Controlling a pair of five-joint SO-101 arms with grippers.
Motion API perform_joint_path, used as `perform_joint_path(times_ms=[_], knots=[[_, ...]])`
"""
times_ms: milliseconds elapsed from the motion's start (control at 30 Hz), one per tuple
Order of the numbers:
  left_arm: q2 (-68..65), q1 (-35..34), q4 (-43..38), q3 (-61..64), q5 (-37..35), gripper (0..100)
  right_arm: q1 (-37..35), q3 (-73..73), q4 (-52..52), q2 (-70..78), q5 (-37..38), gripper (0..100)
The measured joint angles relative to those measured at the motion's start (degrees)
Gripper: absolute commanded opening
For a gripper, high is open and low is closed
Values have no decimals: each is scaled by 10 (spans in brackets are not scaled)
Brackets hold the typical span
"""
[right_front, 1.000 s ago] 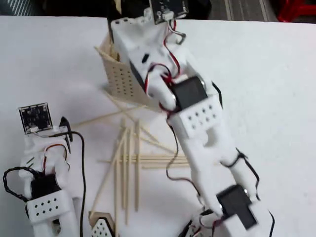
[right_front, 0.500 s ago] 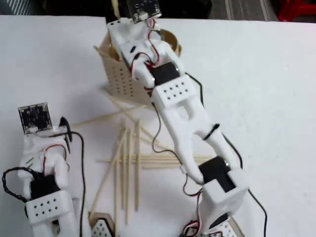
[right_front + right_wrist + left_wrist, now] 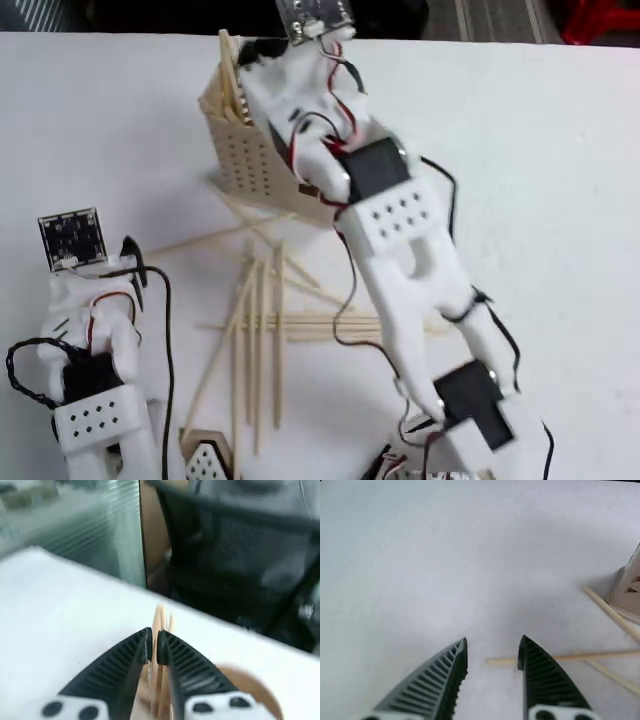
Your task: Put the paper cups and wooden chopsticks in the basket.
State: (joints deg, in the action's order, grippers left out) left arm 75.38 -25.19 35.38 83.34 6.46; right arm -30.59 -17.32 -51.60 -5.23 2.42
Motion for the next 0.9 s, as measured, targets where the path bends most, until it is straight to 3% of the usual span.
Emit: perform_joint_path(times_ms=[133, 300, 433, 667, 900], knots=[[0, 0, 0, 0, 4, 180, 0, 0, -163, -56, 0, 18], [0, 1, 6, -6, 59, 181, 4, 4, -351, -99, 0, 18], [0, 31, 76, -50, 102, 186, 15, 60, -435, -106, 0, 18], [0, 102, 257, -173, 144, 264, 85, 188, -429, -106, 0, 18], [0, 200, 375, -224, 145, 264, 146, 332, -308, -106, -46, 18]])
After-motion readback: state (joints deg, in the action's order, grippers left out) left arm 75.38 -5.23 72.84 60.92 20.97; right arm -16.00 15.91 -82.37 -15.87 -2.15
